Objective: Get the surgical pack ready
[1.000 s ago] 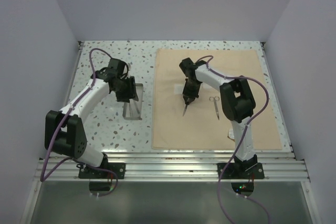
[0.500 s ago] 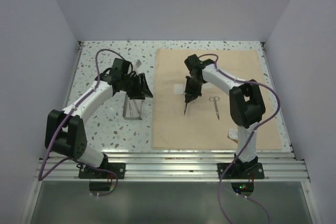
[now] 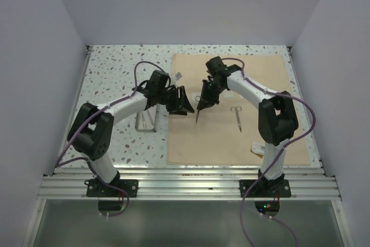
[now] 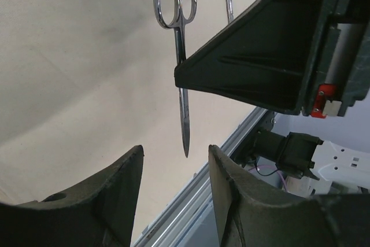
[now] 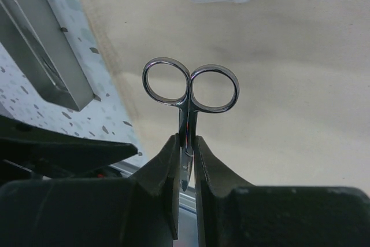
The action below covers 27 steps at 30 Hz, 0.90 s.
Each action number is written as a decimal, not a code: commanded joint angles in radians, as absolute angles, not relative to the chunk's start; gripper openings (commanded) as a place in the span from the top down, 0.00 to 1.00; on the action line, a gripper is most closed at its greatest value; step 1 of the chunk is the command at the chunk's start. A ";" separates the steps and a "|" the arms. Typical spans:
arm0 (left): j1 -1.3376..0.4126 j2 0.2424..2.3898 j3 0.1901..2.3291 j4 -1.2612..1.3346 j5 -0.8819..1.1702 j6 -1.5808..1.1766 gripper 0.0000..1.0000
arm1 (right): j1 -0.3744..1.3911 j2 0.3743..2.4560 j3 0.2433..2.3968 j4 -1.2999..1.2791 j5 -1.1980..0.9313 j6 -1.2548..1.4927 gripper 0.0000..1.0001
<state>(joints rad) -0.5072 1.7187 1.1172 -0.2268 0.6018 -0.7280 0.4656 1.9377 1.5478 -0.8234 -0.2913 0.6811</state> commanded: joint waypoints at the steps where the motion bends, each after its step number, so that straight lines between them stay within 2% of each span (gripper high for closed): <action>1: -0.511 1.732 1.140 -0.127 0.649 -0.775 0.47 | 0.468 1.867 1.554 -0.789 -0.373 0.716 1.00; 5: -0.529 1.767 1.163 -0.129 0.661 -0.784 0.48 | 0.469 1.862 1.552 -0.776 -0.406 0.735 1.00; 10: -0.549 1.802 1.169 -0.121 0.669 -0.792 0.55 | 0.468 1.848 1.554 -0.765 -0.431 0.753 1.00; 13: -0.549 1.815 1.170 -0.129 0.673 -0.790 0.76 | 0.469 1.847 1.555 -0.762 -0.439 0.756 1.00; 14: -0.549 1.815 1.177 -0.152 0.667 -0.776 0.93 | 0.469 1.848 1.560 -0.762 -0.442 0.755 1.00; 15: -0.548 1.815 1.181 -0.169 0.660 -0.767 1.00 | 0.469 1.851 1.566 -0.773 -0.434 0.744 1.00; 17: -0.543 1.802 1.195 -0.233 0.614 -0.729 1.00 | 0.468 1.868 1.594 -0.794 -0.410 0.724 1.00; 18: -0.535 1.796 1.203 -0.262 0.589 -0.712 1.00 | 0.465 1.876 1.607 -0.822 -0.388 0.715 0.97; 19: -0.531 1.787 1.212 -0.302 0.528 -0.691 1.00 | 0.460 1.888 1.623 -0.850 -0.374 0.677 0.84; 22: -0.486 1.758 1.246 -0.507 0.410 -0.609 1.00 | 0.420 1.925 1.673 -0.955 -0.281 0.585 0.64; 24: -0.433 1.730 1.243 -0.572 0.349 -0.556 1.00 | 0.371 1.924 1.672 -0.997 -0.240 0.513 0.59; 27: -0.347 1.668 1.227 -0.675 0.210 -0.477 1.00 | 0.316 1.914 1.643 -1.032 -0.154 0.425 0.56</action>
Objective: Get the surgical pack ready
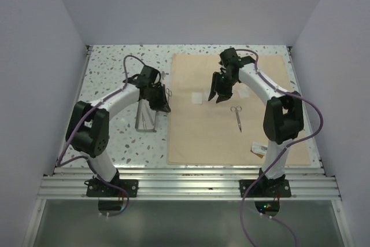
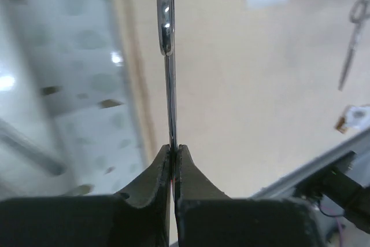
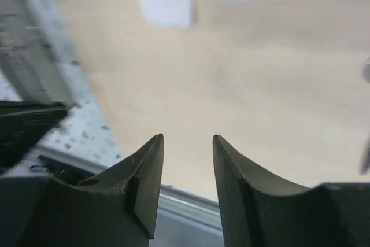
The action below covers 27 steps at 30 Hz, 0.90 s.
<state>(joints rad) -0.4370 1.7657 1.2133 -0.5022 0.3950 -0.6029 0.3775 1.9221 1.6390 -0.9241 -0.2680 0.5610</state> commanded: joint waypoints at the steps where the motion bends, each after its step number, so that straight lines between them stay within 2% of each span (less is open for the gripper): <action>1: -0.327 1.640 1.215 -0.708 0.149 -0.441 1.00 | 0.304 1.913 1.634 -1.038 -0.129 0.407 0.56; 5: -0.253 1.632 1.197 -0.759 0.051 -0.355 1.00 | 0.265 1.899 1.563 -1.049 -0.075 0.344 0.55; 10: -0.233 1.684 1.192 -0.758 0.043 -0.342 1.00 | 0.258 1.893 1.536 -1.054 -0.012 0.298 0.45; 15: -0.232 1.707 1.177 -0.746 0.032 -0.364 1.00 | 0.232 1.901 1.500 -1.049 0.043 0.272 0.48; 19: -0.232 1.692 1.157 -0.729 0.032 -0.362 0.88 | 0.209 1.902 1.464 -1.028 0.045 0.265 0.51; 20: -0.230 1.690 1.155 -0.729 0.032 -0.362 0.81 | 0.209 1.911 1.460 -1.023 0.044 0.265 0.51; 23: -0.230 1.680 1.161 -0.732 0.034 -0.362 0.68 | 0.207 1.924 1.441 -1.016 0.049 0.261 0.51; 27: -0.230 1.657 1.172 -0.742 0.037 -0.367 0.56 | 0.206 1.928 1.404 -0.993 0.038 0.258 0.51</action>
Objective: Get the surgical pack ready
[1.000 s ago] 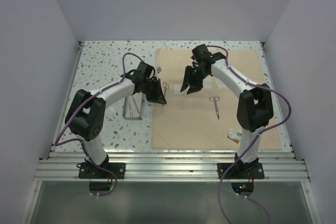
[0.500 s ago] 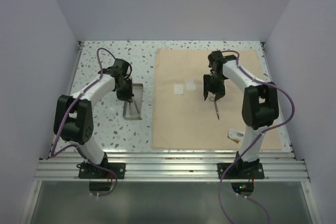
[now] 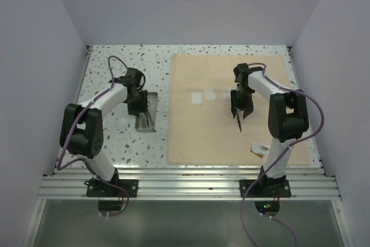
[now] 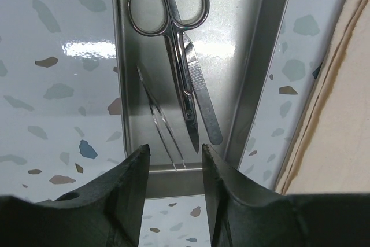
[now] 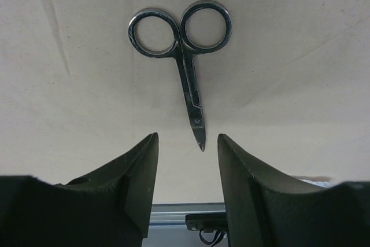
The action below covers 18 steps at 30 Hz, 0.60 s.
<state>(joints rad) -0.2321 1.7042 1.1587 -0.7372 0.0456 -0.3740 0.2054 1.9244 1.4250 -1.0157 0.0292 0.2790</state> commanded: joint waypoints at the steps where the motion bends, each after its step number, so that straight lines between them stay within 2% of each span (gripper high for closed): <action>1: -0.230 1.654 1.178 -0.744 0.044 -0.370 0.54 | 0.206 1.930 1.393 -0.988 0.032 0.256 0.51; 10: -0.232 1.615 1.233 -0.770 0.121 -0.390 0.53 | 0.198 1.960 1.335 -0.942 0.028 0.256 0.57; 16: -0.232 1.589 1.267 -0.787 0.164 -0.408 0.53 | 0.189 2.002 1.319 -0.919 0.017 0.259 0.64; 18: -0.232 1.578 1.270 -0.790 0.172 -0.413 0.53 | 0.189 2.009 1.319 -0.919 0.020 0.259 0.70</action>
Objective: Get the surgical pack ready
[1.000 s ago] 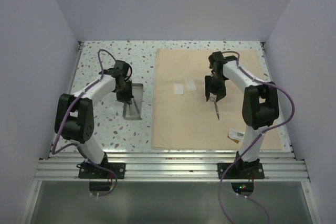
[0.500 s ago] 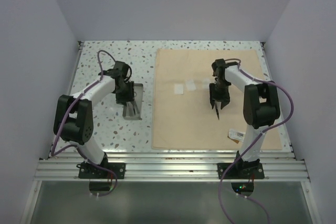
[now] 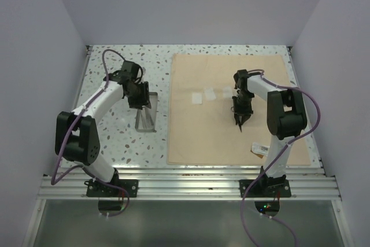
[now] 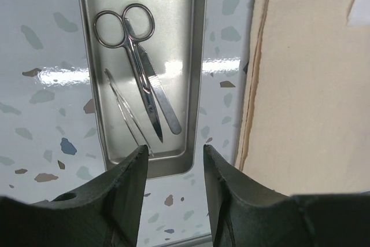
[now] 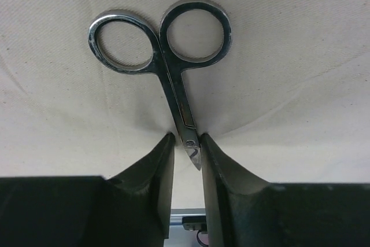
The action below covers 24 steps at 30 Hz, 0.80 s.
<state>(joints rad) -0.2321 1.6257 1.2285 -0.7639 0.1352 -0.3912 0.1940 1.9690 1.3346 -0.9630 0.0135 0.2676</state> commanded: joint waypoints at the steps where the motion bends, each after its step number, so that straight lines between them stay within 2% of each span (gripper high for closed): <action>1: -0.232 1.569 1.272 -0.792 0.176 -0.417 0.53 | 0.186 2.014 1.321 -0.920 0.023 0.259 0.76; 8: -0.233 1.539 1.273 -0.804 0.210 -0.434 0.53 | 0.184 1.976 1.344 -0.954 0.044 0.273 1.00; 16: -0.239 1.513 1.272 -0.772 0.307 -0.463 0.53 | 0.184 1.899 1.442 -1.025 -0.041 0.313 1.00; 22: -0.288 1.500 1.174 -0.515 0.569 -0.604 0.46 | 0.195 1.862 1.454 -0.965 -0.323 0.438 1.00; 24: -0.330 1.508 1.152 -0.448 0.597 -0.650 0.46 | 0.207 1.844 1.434 -0.911 -0.421 0.492 1.00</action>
<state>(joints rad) -0.2775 1.5295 1.1908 -0.6270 0.4408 -0.5377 0.1909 1.9079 1.4307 -0.9726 -0.2123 0.3824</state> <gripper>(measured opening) 0.536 0.160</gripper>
